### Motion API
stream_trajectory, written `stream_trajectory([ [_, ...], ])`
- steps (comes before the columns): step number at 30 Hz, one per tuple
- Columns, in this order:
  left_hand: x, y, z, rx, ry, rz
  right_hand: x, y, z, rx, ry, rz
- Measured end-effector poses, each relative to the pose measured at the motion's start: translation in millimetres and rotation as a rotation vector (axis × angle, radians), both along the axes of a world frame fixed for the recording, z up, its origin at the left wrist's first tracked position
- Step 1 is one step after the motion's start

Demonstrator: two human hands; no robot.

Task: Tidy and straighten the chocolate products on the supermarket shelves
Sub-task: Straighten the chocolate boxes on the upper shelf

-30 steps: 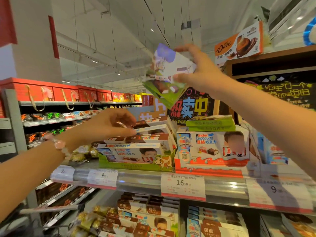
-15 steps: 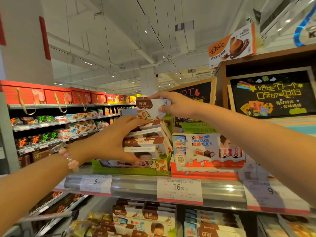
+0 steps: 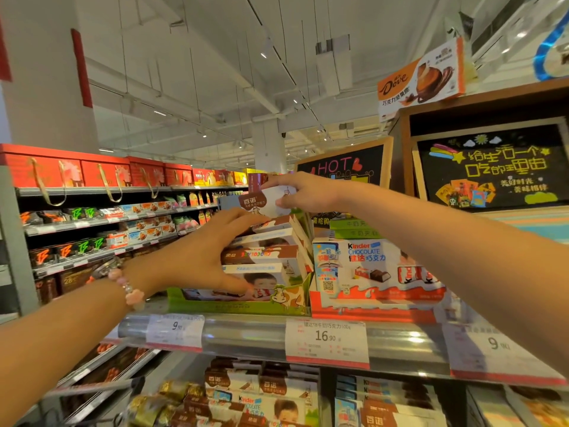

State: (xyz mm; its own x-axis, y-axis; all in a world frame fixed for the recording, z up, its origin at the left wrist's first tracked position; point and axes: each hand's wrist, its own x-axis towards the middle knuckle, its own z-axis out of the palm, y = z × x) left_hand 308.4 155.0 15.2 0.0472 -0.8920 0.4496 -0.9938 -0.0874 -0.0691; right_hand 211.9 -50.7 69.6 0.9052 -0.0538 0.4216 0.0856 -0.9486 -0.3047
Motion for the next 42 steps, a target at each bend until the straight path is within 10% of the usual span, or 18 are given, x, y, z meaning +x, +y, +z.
stream_trajectory([
  [15,-4.9,10.8,13.9,-0.237,0.273,-0.091,-1.6,-4.9,-10.2,0.236,-0.029,-0.135],
  [26,1.2,2.5,21.2,-0.083,-0.184,0.027,-6.5,-7.8,-4.6,0.228,-0.021,-0.119],
  [31,-0.7,4.8,8.3,-0.133,-0.215,0.076,-25.1,10.5,-3.7,0.299,-0.300,-0.049],
  [42,-9.9,2.7,-4.6,-0.400,-0.173,0.052,-64.9,58.7,-22.0,-0.228,-0.153,0.015],
])
